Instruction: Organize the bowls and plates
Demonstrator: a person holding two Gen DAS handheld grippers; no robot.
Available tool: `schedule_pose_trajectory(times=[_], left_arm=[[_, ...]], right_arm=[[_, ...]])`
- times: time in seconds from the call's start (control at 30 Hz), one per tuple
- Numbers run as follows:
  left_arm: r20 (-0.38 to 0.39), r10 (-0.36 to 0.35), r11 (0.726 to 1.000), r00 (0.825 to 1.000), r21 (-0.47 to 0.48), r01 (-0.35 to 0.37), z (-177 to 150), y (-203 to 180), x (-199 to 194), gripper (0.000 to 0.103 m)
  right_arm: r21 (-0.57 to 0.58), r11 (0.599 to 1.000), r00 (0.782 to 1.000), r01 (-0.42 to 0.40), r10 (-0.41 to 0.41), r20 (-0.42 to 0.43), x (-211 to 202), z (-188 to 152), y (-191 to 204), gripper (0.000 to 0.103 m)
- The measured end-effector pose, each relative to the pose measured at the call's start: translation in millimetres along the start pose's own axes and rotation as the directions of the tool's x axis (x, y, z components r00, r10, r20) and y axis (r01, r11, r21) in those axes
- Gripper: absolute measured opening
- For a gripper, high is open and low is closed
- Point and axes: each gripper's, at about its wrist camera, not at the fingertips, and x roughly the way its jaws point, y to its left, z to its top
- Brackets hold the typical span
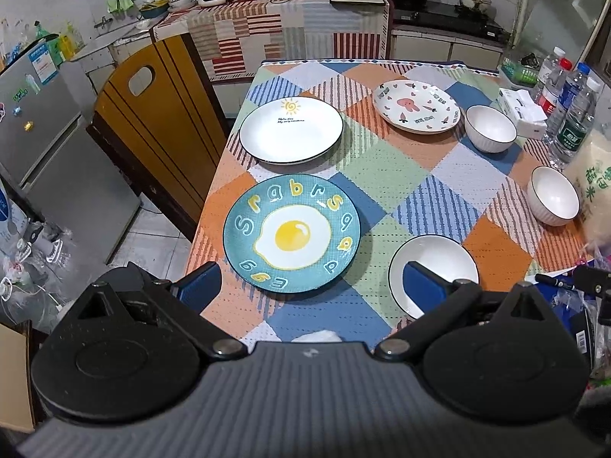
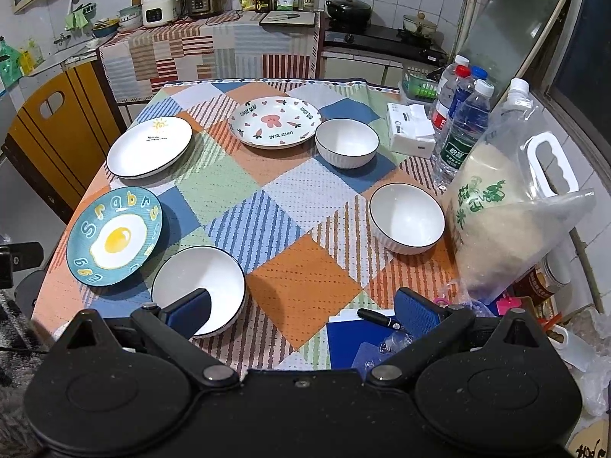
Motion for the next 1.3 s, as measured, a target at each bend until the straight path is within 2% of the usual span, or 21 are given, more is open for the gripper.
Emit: schedule_pose_trajectory(times=[0.47,0.8,0.97,1.3], left_arm=[[0.023,-0.030,0.999,0.999,-0.039,0.031,-4,5,-7,0.103],[0.003,-0.022,1.000,1.000,-0.009,0.022,-4,6,-1,0.103],[0.010,-0.053,0.999,0.999,-0.008,0.053,-5,7,-3,0.103],[0.064,0.002,1.000,0.998,0.001,-0.002,-4,10,-9,0.103]], right_arm=[[0.001,1.000,1.000,0.003,-0.003,-0.009,4,-2,-2,0.103],[-0.001,1.000,1.000,0.005,-0.005,-0.010,5,-2,-1,0.103],[-0.003,1.000,1.000,0.006,-0.006,-0.012,5,-2,-1,0.103],[0.001,1.000,1.000,0.004,-0.004,-0.022,6,0,-1,0.103]])
